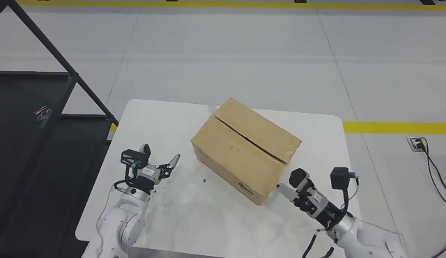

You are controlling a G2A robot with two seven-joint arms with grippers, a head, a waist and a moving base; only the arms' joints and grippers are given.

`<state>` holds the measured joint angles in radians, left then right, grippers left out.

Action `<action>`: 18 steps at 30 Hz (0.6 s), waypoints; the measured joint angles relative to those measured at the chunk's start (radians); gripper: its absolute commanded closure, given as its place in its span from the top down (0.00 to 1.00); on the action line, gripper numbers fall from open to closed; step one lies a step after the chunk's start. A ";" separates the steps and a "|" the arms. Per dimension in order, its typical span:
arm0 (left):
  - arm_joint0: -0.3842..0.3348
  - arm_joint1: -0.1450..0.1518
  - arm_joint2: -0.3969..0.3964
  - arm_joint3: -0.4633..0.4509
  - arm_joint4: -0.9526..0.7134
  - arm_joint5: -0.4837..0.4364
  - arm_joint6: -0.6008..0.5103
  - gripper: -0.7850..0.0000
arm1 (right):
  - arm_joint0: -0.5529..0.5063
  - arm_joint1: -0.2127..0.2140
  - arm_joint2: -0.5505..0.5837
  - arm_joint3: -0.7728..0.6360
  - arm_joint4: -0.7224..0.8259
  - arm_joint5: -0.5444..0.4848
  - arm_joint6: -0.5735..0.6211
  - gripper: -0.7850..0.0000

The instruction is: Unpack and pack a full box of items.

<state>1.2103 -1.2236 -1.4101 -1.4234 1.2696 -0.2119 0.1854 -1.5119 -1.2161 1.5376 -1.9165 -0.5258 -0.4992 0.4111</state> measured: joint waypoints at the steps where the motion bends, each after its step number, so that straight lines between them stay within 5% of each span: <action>1: 0.005 0.001 -0.003 -0.005 0.002 -0.002 0.000 1.00 | -0.012 0.002 -0.002 -0.005 -0.070 -0.025 -0.013 1.00; 6: 0.011 0.001 -0.010 -0.014 0.001 0.005 -0.013 1.00 | -0.061 0.005 -0.048 -0.034 -0.365 -0.029 -0.082 1.00; 10: 0.004 -0.001 -0.008 -0.015 -0.004 0.023 -0.027 1.00 | -0.064 0.000 -0.123 -0.021 -0.539 0.062 -0.097 1.00; 18: 0.002 -0.002 -0.006 -0.017 -0.003 0.032 -0.029 1.00 | 0.014 -0.016 -0.221 0.071 -0.639 0.243 -0.121 1.00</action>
<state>1.2125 -1.2254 -1.4157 -1.4408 1.2669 -0.1800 0.1562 -1.4982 -1.2325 1.3163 -1.8451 -1.1652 -0.2561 0.2899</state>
